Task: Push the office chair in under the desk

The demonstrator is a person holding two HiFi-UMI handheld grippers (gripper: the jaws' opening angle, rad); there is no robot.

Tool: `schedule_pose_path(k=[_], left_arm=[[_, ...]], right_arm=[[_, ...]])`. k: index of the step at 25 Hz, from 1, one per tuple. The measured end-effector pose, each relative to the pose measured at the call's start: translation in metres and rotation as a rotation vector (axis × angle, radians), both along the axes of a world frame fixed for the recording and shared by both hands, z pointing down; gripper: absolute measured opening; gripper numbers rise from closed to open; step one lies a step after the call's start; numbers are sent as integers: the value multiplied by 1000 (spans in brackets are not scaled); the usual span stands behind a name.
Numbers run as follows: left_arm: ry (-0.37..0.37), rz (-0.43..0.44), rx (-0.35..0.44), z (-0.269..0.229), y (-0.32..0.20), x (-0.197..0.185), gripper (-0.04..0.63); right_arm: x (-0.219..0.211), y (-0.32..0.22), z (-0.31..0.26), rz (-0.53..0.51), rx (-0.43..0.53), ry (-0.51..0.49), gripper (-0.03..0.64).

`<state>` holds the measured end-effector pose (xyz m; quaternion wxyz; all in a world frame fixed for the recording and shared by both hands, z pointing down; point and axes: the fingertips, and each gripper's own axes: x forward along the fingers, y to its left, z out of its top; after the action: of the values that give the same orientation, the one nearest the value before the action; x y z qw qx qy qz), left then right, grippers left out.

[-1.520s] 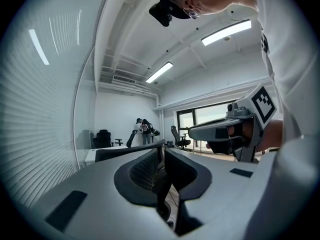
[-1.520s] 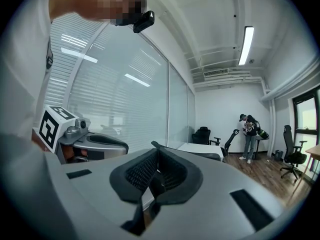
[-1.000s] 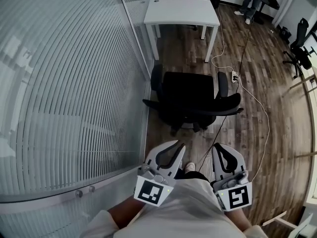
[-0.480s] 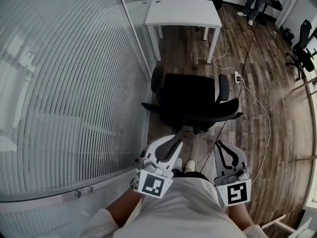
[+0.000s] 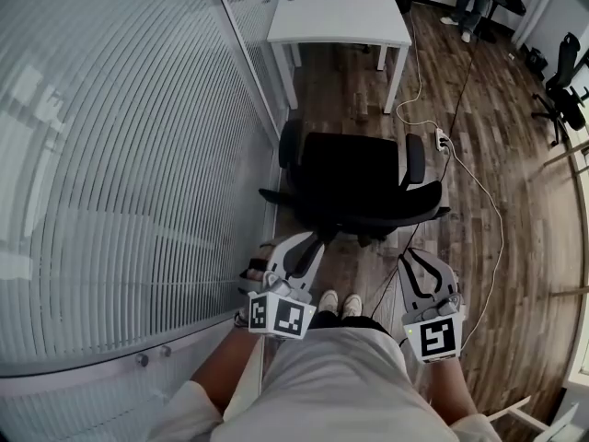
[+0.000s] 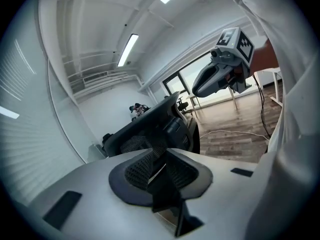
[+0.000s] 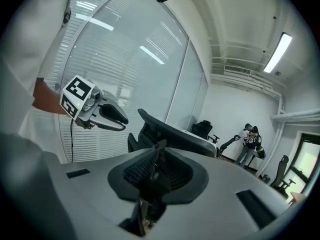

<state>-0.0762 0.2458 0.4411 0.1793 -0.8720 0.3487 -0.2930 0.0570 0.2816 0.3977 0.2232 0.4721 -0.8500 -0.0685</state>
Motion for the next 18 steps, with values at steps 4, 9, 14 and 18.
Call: schedule_pose_path(k=[4,9,14,18], left_arm=[[-109,17,24,26,-11,-6,100],[-179,12,7,46,-24,-16,117],[-244,8,-10,71,-38,-24,121],[-287,4,-16,82,-47,-30,129]], right_arm=[[11,-5,16,5,-20,60,70],[23,-13,31,17,-31,140,107],[33,-24,54,25,-41,236,118],[41,-32,72,21,-64,281,126]])
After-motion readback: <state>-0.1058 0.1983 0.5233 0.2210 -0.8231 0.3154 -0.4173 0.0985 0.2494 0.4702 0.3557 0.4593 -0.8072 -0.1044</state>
